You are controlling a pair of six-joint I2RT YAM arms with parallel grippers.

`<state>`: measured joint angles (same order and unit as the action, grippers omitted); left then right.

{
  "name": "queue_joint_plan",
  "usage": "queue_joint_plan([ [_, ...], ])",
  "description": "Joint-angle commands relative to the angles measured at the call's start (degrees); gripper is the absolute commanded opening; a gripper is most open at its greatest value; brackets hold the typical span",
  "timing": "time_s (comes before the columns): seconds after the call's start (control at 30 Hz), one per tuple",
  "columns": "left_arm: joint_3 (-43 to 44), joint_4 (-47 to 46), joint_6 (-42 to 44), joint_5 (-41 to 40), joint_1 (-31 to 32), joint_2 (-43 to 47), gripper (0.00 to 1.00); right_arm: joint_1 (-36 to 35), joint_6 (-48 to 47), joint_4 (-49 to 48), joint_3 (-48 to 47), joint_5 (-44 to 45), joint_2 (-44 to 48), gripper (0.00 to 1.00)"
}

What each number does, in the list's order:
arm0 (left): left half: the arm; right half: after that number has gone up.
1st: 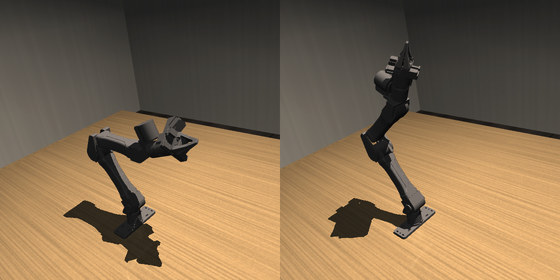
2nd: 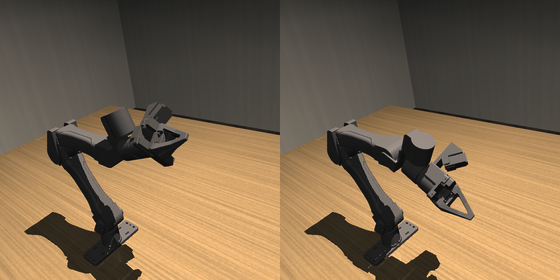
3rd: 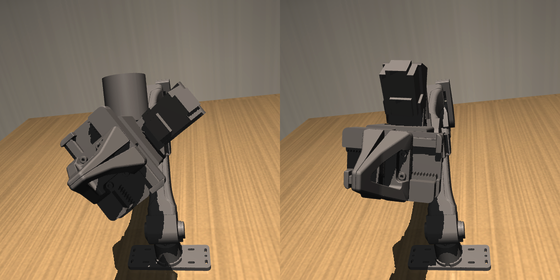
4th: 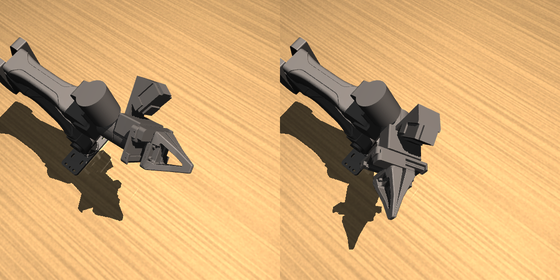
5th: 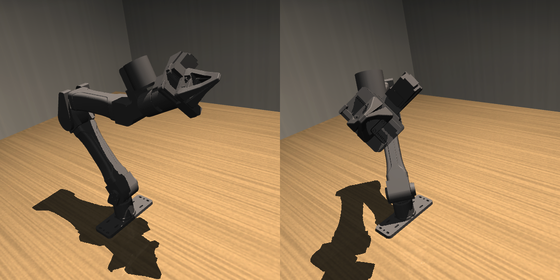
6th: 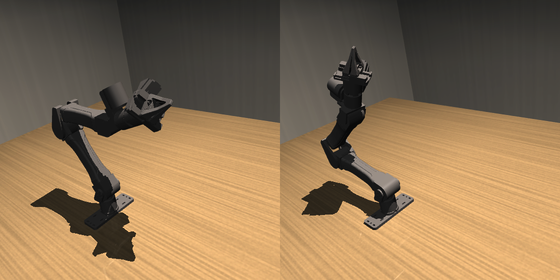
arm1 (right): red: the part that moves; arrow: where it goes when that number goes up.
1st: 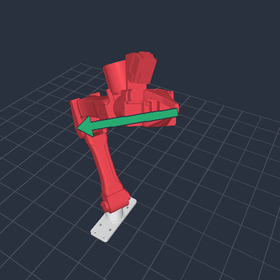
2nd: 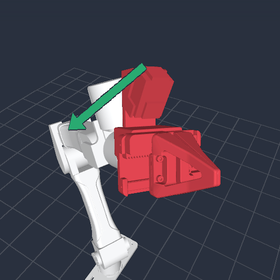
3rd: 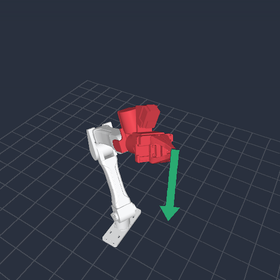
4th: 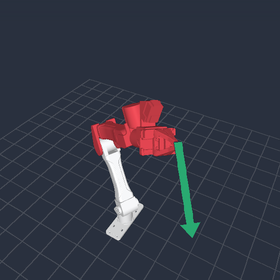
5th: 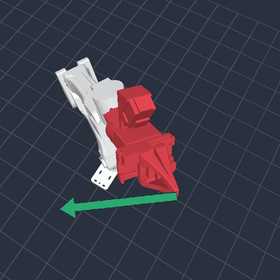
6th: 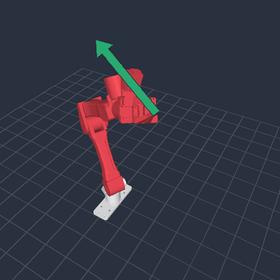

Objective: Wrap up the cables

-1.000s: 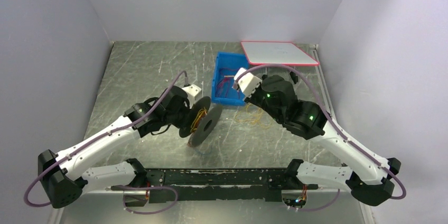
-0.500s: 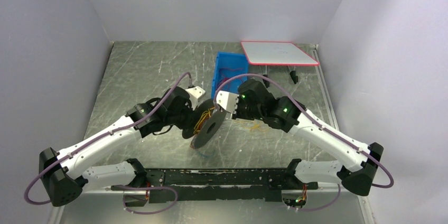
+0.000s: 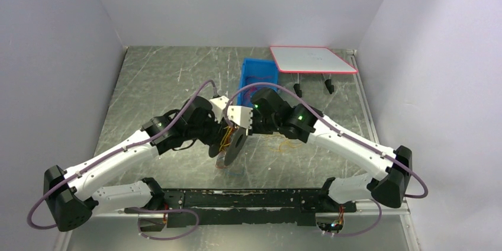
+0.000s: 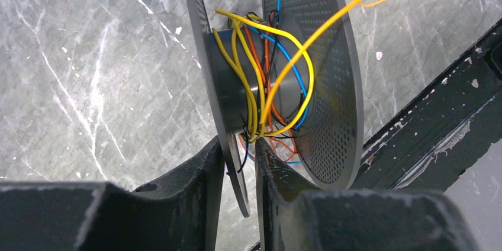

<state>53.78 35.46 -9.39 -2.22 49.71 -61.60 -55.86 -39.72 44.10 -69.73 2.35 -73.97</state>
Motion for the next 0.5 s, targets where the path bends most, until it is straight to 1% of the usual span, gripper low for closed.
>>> queue_joint_plan([
  [0.0,-0.67,-2.23,0.58,2.71,0.40,1.13,0.31,-0.46,-1.40,-3.62,-2.95,0.00,-1.54,0.00],
  [0.17,-0.78,-2.50,0.69,3.32,0.40,1.18,0.34,-0.79,-2.79,-3.93,-4.22,1.23,-3.72,0.00],
  [0.47,-1.04,-3.38,0.77,4.73,0.38,1.74,0.41,-1.40,-7.97,-3.73,-4.14,0.54,-5.46,0.00],
])
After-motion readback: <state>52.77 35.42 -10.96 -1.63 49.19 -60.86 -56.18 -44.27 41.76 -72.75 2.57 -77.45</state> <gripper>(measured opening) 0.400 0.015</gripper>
